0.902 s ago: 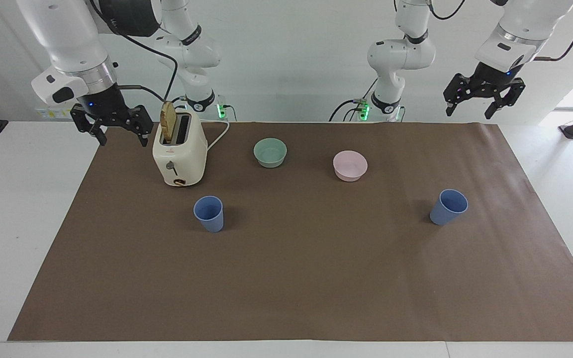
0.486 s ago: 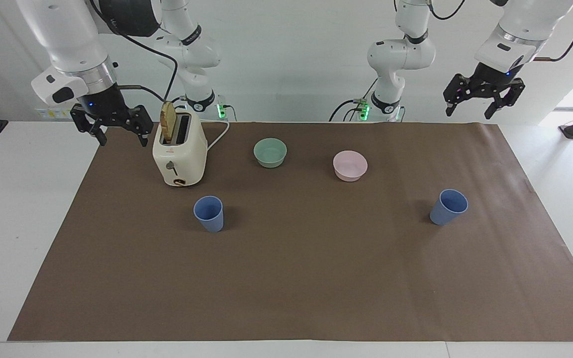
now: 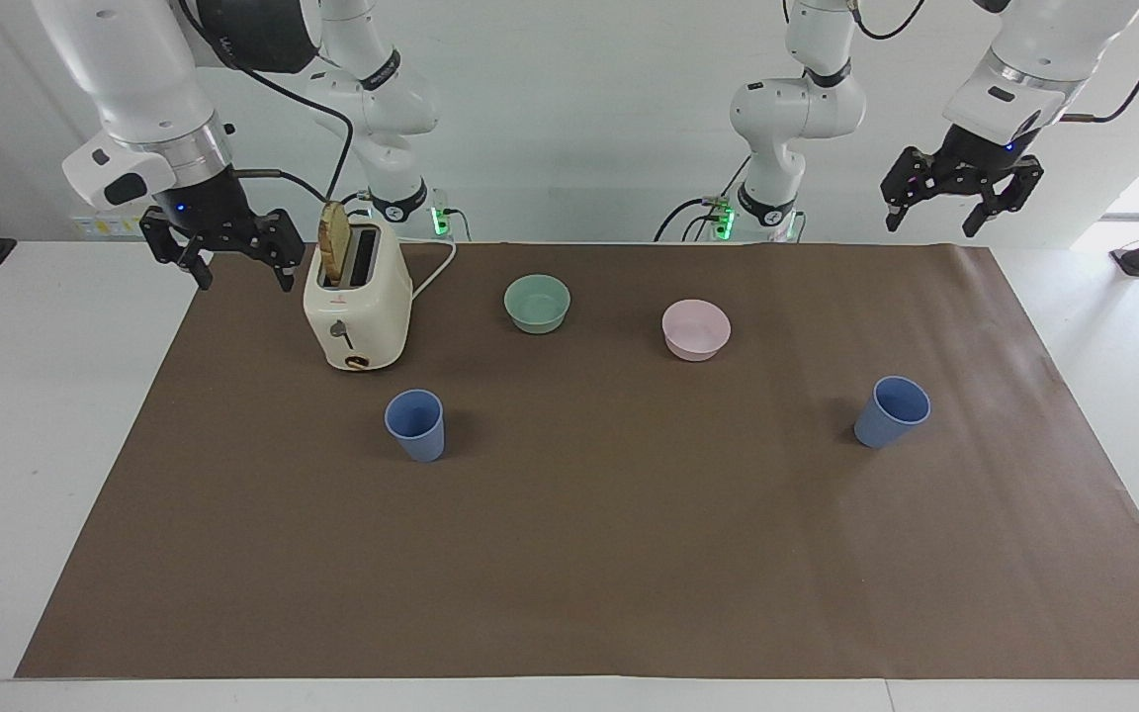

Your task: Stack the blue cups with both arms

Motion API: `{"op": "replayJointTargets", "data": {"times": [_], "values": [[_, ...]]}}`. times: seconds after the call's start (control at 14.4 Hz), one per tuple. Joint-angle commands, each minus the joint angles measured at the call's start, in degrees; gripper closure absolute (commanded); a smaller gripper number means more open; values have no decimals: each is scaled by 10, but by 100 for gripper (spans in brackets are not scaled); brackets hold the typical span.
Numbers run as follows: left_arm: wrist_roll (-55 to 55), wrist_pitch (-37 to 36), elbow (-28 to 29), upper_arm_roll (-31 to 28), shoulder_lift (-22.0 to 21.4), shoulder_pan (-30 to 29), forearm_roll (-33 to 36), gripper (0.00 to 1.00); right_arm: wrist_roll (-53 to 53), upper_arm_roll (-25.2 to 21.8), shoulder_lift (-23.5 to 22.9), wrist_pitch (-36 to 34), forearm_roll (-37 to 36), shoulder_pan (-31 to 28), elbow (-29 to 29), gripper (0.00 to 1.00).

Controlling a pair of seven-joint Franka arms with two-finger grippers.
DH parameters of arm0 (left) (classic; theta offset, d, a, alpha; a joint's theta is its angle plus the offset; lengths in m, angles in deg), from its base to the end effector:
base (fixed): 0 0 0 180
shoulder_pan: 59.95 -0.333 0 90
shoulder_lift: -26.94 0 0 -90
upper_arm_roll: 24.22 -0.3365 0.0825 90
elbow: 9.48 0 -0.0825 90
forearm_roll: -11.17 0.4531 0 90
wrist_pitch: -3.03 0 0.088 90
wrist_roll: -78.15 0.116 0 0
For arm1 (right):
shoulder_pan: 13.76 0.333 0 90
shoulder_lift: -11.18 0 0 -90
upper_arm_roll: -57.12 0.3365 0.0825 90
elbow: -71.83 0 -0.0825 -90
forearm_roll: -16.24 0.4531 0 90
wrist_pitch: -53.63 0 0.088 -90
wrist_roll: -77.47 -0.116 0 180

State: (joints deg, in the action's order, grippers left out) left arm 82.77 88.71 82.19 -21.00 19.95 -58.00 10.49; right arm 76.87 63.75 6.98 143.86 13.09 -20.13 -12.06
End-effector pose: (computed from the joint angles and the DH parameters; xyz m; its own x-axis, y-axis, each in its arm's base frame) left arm 0.5719 -0.0554 0.6866 0.9852 -0.1706 0.0176 -0.1707 -0.9853 0.0036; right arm 0.6492 -0.0063 0.6479 0.9992 -0.0063 0.0383 -0.0081 -0.9989 0.0461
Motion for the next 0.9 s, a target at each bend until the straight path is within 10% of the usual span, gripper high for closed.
{"op": "replayJointTargets", "data": {"times": [0.0, 0.83], "values": [[-7, -3, 5, 0, -10, 3, -2, 0, 7, 2, 11, 7, 7, -7, -11, 0], [-2, 78, 55, -3, 25, -45, -4, 0, 7, 2, 11, 7, 7, -7, -11, 0]]}}
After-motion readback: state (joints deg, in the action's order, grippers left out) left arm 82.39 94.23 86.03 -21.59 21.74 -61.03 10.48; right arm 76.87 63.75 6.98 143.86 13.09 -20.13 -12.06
